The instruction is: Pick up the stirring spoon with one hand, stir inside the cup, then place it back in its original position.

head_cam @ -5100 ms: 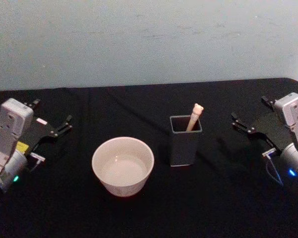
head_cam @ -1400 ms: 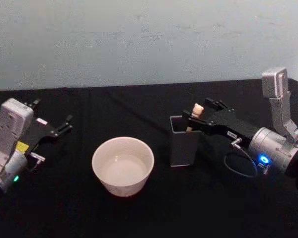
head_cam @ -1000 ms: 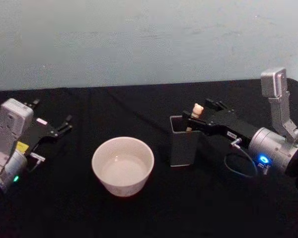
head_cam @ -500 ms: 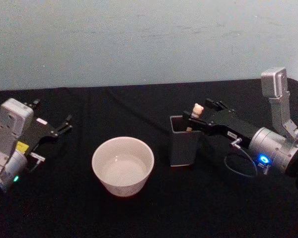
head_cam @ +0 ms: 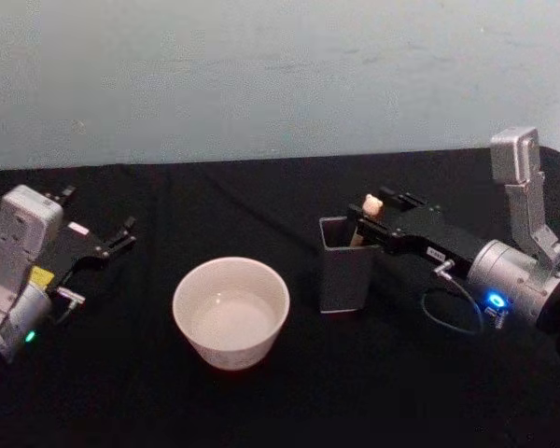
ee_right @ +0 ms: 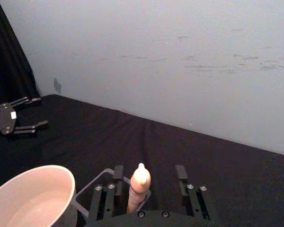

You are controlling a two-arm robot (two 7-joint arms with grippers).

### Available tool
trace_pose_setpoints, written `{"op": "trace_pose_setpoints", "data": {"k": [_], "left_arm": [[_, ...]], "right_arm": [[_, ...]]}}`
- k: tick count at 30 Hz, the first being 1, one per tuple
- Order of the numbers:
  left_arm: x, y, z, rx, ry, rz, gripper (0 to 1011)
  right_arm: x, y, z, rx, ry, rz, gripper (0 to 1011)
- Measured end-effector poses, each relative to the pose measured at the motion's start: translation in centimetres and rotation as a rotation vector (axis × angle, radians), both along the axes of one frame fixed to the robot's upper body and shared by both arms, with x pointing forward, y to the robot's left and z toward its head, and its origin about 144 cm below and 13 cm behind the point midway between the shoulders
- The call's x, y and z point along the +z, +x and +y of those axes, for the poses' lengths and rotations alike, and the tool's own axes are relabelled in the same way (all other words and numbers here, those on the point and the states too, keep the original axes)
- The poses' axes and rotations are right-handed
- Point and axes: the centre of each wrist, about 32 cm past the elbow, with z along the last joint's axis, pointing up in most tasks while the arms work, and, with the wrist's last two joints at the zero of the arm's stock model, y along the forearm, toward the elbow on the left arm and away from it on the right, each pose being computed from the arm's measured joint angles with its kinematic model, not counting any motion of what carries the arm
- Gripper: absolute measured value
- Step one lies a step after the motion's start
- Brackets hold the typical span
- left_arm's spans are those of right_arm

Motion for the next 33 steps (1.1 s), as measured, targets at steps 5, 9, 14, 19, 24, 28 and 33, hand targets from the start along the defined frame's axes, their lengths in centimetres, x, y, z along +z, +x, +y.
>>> {"op": "trace_pose_setpoints", "data": {"k": [5, 9, 14, 19, 24, 28, 33], "left_arm": [[0.00, 0.00, 0.00, 0.000, 0.000, 0.000, 1001], [0.00, 0.00, 0.00, 0.000, 0.000, 0.000, 1001], [0.00, 0.00, 0.00, 0.000, 0.000, 0.000, 1001], [0.00, 0.00, 0.00, 0.000, 0.000, 0.000, 1001], [0.00, 0.00, 0.00, 0.000, 0.000, 0.000, 1001], [0.00, 0.00, 0.00, 0.000, 0.000, 0.000, 1001], [0.00, 0.00, 0.00, 0.000, 0.000, 0.000, 1001]], "right_arm": [[0.00, 0.00, 0.00, 0.000, 0.000, -0.001, 561], [0.00, 0.00, 0.00, 0.000, 0.000, -0.001, 445], [0.00, 0.00, 0.00, 0.000, 0.000, -0.001, 274], [0.00, 0.00, 0.00, 0.000, 0.001, -0.001, 224], [0.00, 0.00, 0.00, 0.000, 0.000, -0.001, 224], [0.00, 0.00, 0.00, 0.000, 0.000, -0.001, 224], [0.00, 0.00, 0.00, 0.000, 0.000, 0.000, 224]]}}
